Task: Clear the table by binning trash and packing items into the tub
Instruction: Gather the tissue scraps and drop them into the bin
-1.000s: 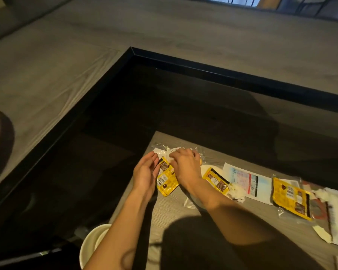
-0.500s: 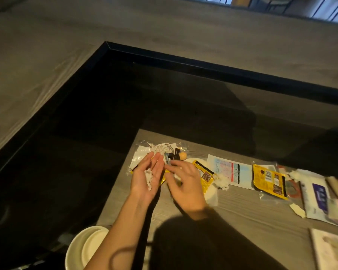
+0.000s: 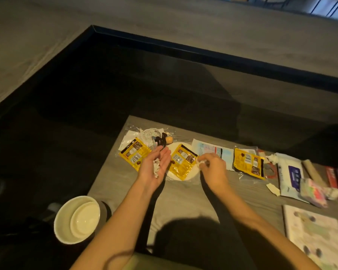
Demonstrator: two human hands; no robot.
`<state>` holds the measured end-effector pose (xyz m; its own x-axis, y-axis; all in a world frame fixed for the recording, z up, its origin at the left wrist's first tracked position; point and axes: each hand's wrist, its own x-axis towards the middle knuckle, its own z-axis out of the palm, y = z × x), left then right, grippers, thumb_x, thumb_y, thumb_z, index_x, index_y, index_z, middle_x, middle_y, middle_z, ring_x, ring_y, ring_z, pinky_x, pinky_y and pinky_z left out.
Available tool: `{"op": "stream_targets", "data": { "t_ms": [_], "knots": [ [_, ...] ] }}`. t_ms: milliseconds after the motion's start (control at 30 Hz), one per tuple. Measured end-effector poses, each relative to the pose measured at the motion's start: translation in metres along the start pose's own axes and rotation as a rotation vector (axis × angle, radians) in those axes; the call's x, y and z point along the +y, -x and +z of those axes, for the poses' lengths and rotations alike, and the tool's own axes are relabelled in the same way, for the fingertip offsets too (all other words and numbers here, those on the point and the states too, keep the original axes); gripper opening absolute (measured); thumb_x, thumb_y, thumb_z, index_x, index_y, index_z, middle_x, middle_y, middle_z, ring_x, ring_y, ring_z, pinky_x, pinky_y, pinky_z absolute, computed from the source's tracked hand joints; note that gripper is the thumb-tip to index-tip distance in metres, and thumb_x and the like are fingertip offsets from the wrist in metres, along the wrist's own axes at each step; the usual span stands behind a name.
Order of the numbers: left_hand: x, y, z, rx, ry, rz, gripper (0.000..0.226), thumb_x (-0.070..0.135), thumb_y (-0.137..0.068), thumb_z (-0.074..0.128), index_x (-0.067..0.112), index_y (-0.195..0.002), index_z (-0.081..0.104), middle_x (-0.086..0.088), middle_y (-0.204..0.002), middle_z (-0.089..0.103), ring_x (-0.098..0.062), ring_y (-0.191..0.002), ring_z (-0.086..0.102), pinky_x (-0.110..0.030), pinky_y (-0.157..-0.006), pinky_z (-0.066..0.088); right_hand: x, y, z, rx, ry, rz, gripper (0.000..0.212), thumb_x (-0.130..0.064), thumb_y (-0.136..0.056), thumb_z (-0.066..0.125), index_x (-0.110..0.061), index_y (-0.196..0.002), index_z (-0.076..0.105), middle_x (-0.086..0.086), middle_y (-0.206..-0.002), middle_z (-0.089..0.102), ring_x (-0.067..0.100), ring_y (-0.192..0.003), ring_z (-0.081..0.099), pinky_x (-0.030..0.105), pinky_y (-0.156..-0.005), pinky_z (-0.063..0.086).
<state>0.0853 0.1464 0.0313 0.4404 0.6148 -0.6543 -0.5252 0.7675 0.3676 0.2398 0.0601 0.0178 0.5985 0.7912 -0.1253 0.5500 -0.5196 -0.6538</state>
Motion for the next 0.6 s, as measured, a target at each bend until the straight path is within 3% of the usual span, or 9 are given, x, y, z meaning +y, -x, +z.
{"op": "stream_targets", "data": {
  "t_ms": [100, 167, 267, 333, 400, 467, 533, 600],
  "knots": [
    [-0.021, 0.008, 0.006, 0.014, -0.043, -0.018, 0.039, 0.008, -0.093, 0.048, 0.004, -0.132, 0.049, -0.018, -0.13, 0.058, -0.026, -0.117, 0.057, -0.036, -0.101, 0.044, -0.015, 0.008, -0.019, 0.098, -0.341, 0.021, 0.015, -0.002, -0.084, 0.061, -0.011, -0.093, 0.068, 0.0, -0.095, 0.063, 0.015, -0.09, 0.061, 0.024, -0.078, 0.05],
    [-0.037, 0.012, 0.014, -0.005, -0.093, -0.049, 0.032, 0.015, -0.094, 0.047, 0.008, -0.124, 0.055, -0.015, -0.125, 0.061, -0.023, -0.114, 0.06, -0.035, -0.098, 0.046, -0.027, 0.019, -0.032, 0.043, -0.47, -0.012, 0.014, -0.004, -0.08, 0.066, -0.015, -0.088, 0.068, -0.004, -0.088, 0.063, 0.006, -0.083, 0.06, 0.017, -0.074, 0.049],
    [-0.064, 0.019, 0.03, -0.095, -0.132, -0.117, 0.027, 0.03, -0.095, 0.043, 0.012, -0.099, 0.062, -0.009, -0.09, 0.069, -0.018, -0.075, 0.07, -0.031, -0.075, 0.052, -0.028, 0.045, -0.029, -0.149, -0.398, -0.101, 0.01, -0.004, -0.078, 0.068, -0.011, -0.085, 0.068, 0.0, -0.096, 0.063, 0.011, -0.086, 0.061, 0.012, -0.074, 0.048],
    [-0.083, 0.022, 0.037, -0.105, -0.159, -0.146, 0.026, 0.03, -0.094, 0.046, 0.011, -0.091, 0.063, -0.006, -0.079, 0.068, -0.015, -0.068, 0.068, -0.028, -0.07, 0.052, -0.015, 0.058, -0.022, -0.154, -0.272, -0.141, 0.009, -0.005, -0.082, 0.065, -0.01, -0.089, 0.067, 0.005, -0.11, 0.058, 0.016, -0.098, 0.058, 0.023, -0.086, 0.051],
    [-0.101, 0.023, 0.039, -0.099, -0.189, -0.152, 0.022, 0.019, -0.091, 0.051, 0.008, -0.106, 0.064, -0.008, -0.088, 0.067, -0.015, -0.078, 0.067, -0.028, -0.072, 0.053, 0.002, 0.064, -0.025, -0.133, -0.214, -0.161, 0.013, -0.007, -0.084, 0.062, -0.01, -0.096, 0.068, 0.007, -0.114, 0.059, 0.017, -0.101, 0.058, 0.027, -0.089, 0.05],
    [-0.115, 0.022, 0.043, -0.069, -0.205, -0.134, 0.037, 0.01, -0.089, 0.053, 0.005, -0.126, 0.055, -0.009, -0.093, 0.068, -0.017, -0.083, 0.067, -0.029, -0.072, 0.053, 0.019, 0.068, -0.041, -0.156, -0.252, -0.154, 0.017, -0.011, -0.086, 0.062, -0.013, -0.101, 0.068, 0.006, -0.109, 0.064, 0.012, -0.094, 0.06, 0.016, -0.081, 0.048],
    [-0.128, 0.025, 0.051, -0.064, -0.236, -0.13, 0.036, 0.003, -0.09, 0.05, 0.004, -0.126, 0.052, -0.012, -0.09, 0.07, -0.018, -0.074, 0.072, -0.029, -0.066, 0.057, 0.039, 0.07, -0.061, -0.158, -0.371, -0.12, 0.02, -0.015, -0.087, 0.061, -0.019, -0.106, 0.066, 0.001, -0.104, 0.068, 0.006, -0.09, 0.061, 0.013, -0.078, 0.047],
    [-0.14, 0.029, 0.061, -0.082, -0.221, -0.147, 0.038, -0.002, -0.091, 0.045, 0.002, -0.129, 0.048, -0.016, -0.093, 0.066, -0.019, -0.08, 0.072, -0.03, -0.074, 0.058, 0.064, 0.066, -0.078, -0.065, -0.389, -0.063, 0.019, -0.018, -0.089, 0.058, -0.02, -0.106, 0.065, 0.0, -0.102, 0.068, 0.009, -0.094, 0.062, 0.019, -0.08, 0.048]
  ]
}}
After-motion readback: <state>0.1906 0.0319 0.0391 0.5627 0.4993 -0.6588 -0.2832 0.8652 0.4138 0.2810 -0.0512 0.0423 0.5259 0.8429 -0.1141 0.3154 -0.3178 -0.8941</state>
